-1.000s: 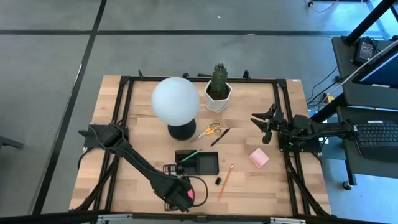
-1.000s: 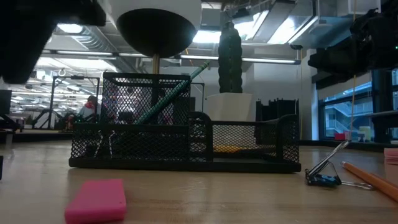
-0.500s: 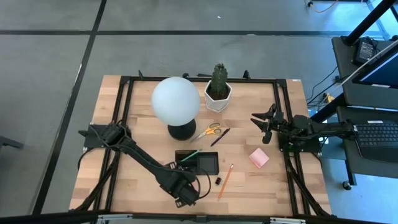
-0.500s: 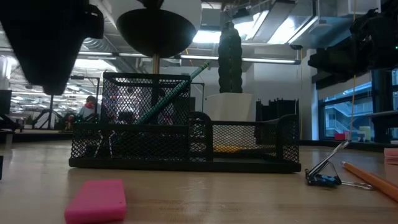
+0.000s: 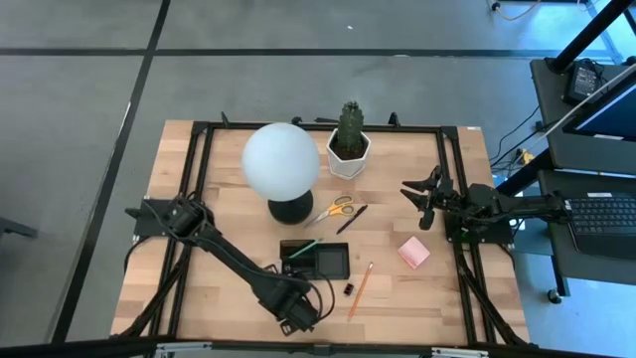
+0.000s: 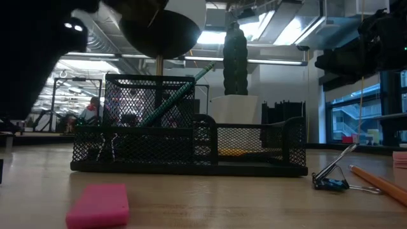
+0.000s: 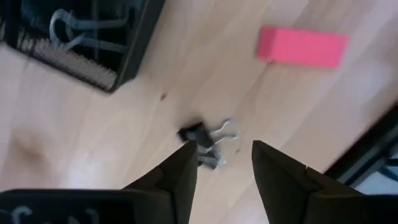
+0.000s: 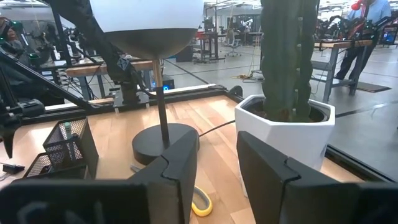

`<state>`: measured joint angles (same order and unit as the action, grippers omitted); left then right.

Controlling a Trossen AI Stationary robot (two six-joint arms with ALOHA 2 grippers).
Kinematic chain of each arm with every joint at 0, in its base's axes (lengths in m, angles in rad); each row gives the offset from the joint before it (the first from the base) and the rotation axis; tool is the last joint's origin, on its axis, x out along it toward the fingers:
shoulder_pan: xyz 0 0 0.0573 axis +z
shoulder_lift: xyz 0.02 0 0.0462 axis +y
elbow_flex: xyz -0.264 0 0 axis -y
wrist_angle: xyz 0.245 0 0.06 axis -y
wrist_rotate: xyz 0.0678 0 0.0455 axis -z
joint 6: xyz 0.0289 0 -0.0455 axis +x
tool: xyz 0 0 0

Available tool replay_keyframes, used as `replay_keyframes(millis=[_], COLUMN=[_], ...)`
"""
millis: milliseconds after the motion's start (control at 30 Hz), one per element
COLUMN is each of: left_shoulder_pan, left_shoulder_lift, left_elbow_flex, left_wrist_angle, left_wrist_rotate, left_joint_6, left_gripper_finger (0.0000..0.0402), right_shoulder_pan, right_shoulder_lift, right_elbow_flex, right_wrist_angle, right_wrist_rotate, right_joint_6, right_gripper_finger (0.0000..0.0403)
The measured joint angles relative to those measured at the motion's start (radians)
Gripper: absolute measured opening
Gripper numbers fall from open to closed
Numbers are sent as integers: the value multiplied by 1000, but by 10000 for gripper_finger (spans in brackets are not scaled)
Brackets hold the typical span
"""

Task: Pick and place office supplies into organizer
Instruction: Put the left black binder clip into the desk organizer

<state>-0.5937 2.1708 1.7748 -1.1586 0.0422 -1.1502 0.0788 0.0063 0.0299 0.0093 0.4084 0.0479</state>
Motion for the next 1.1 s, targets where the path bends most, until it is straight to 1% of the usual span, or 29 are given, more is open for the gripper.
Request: replay_keyframes(millis=[267, 533, 600, 733, 867, 1100], left_shoulder_pan=[7, 6, 7, 13, 21, 22], left_shoulder_lift=[26, 75, 79, 79, 79, 79], left_elbow_flex=[-1, -1, -1, -1, -1, -1], left_wrist_angle=[-35, -43, -49, -48, -49, -48], left_wrist_rotate=[18, 124, 125, 83, 73, 74], left_joint_6=[-66, -59, -52, -58, -59, -59], left_gripper_finger=[145, 145, 145, 139, 129, 96], right_shoulder_pan=[0, 0, 0, 0, 0, 0], right_shoulder_lift=[0, 0, 0, 0, 0, 0], right_elbow_flex=[0, 0, 0, 0, 0, 0], right_wrist_angle=[0, 0, 0, 0, 0, 0], right_wrist_rotate=[0, 0, 0, 0, 0, 0], right_joint_6=[0, -1, -2, -4, -4, -4], right_gripper_finger=[119, 119, 119, 119, 119, 119])
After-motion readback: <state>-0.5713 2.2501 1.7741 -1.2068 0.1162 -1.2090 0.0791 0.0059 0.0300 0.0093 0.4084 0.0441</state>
